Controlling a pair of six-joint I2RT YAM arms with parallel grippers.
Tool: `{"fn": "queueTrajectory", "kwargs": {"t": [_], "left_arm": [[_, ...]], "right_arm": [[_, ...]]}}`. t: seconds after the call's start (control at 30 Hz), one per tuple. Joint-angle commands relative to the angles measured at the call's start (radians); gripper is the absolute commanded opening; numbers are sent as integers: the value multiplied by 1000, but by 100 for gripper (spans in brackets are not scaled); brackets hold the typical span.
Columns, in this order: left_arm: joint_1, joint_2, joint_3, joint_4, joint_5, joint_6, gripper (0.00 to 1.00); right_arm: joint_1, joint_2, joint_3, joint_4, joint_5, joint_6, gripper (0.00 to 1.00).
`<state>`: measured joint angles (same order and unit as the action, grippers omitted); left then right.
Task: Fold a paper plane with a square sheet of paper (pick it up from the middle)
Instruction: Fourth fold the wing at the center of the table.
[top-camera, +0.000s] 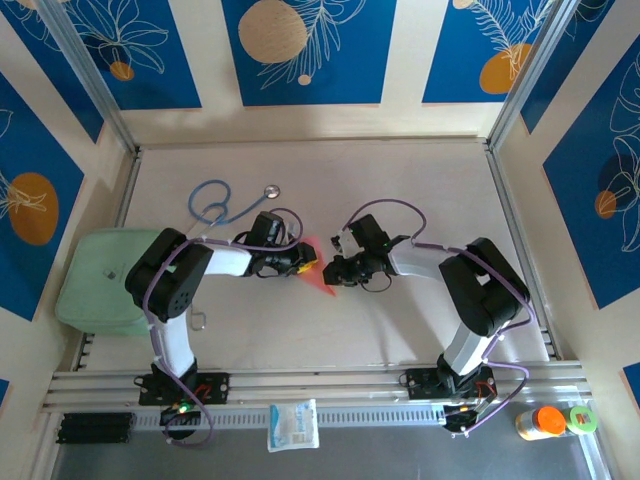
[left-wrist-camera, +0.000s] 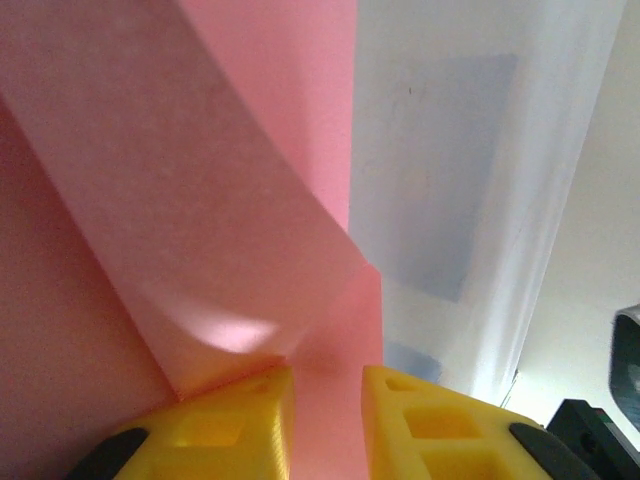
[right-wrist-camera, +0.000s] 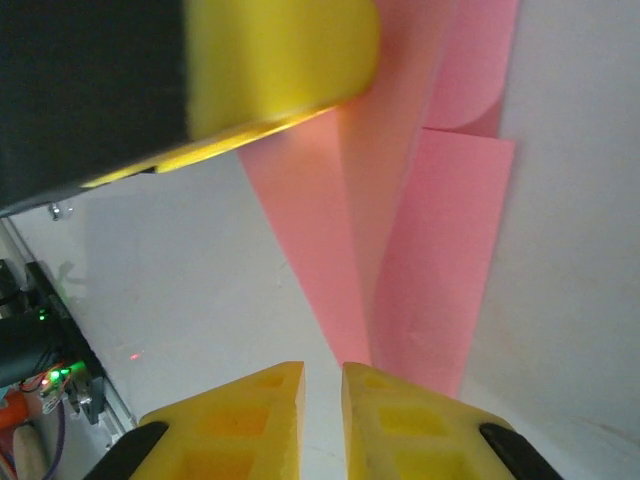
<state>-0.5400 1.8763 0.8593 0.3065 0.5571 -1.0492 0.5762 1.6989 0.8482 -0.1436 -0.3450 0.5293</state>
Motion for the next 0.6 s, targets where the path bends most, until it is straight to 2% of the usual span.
{"fn": "queueTrajectory", "kwargs": {"t": [0.0,0.57], "left_arm": [[-8,11,16,-2,24,6,26],[-7,15,27,-4,29,5,30]], "right_arm": [[6,14,23,-36,21,9,18],[6,39,21,-50,54,14,17]]}}
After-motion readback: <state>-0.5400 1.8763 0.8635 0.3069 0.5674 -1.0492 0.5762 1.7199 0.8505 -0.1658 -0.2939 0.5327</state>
